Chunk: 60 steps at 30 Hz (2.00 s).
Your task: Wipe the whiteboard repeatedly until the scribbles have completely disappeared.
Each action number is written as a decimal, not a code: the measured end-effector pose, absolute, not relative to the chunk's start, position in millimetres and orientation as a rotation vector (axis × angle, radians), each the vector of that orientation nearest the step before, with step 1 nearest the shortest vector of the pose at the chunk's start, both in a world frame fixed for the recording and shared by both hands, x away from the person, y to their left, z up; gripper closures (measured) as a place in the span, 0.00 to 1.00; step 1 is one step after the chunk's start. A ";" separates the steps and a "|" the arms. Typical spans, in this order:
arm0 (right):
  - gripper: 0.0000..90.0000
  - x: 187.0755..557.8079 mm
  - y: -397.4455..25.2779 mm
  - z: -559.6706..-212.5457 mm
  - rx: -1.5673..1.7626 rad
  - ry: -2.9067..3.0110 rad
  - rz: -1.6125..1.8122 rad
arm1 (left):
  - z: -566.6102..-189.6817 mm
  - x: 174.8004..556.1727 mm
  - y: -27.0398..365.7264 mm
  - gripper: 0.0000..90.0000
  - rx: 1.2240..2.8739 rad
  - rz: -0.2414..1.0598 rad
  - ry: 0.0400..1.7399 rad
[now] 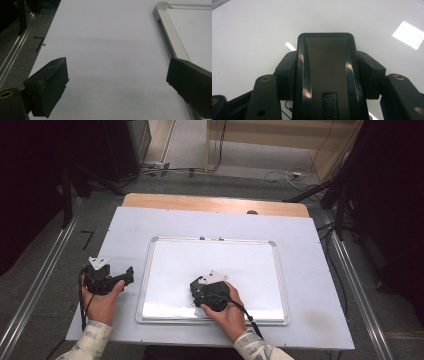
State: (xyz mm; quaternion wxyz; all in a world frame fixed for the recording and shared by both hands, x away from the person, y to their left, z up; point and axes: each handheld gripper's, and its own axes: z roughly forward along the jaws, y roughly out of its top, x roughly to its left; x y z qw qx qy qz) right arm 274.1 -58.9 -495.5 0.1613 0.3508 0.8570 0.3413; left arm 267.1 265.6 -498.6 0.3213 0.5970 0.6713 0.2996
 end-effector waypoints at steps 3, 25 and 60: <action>0.44 273.8 -53.9 -495.7 0.992 2.451 0.979 | -498.5 267.1 265.6 0.05 1.570 0.787 1.762; 0.44 270.3 -22.5 -496.2 0.954 2.474 0.979 | -498.1 267.0 265.5 0.05 1.567 0.789 1.760; 0.43 269.7 -25.1 -496.1 0.938 2.476 0.970 | -498.3 264.3 269.7 0.05 1.552 0.785 1.771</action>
